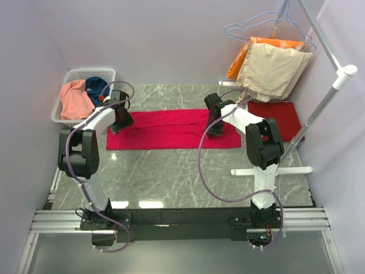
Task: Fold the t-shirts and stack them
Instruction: Fold the tshirt
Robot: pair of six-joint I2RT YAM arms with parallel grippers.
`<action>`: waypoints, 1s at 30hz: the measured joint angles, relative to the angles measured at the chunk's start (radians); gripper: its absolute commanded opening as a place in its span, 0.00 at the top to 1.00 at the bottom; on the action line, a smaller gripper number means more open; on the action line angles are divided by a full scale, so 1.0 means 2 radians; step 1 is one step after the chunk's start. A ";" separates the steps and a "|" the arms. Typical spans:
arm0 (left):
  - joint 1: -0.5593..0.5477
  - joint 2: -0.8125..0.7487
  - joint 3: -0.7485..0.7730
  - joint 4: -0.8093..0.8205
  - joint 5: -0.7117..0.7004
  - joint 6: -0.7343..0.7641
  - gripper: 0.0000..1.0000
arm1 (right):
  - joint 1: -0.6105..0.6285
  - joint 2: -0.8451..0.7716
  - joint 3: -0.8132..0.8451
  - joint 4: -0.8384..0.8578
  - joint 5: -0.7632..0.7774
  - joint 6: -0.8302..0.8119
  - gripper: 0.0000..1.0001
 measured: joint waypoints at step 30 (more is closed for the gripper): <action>0.000 -0.013 -0.013 0.000 -0.003 0.002 0.36 | 0.000 0.079 0.125 0.116 -0.054 -0.056 0.73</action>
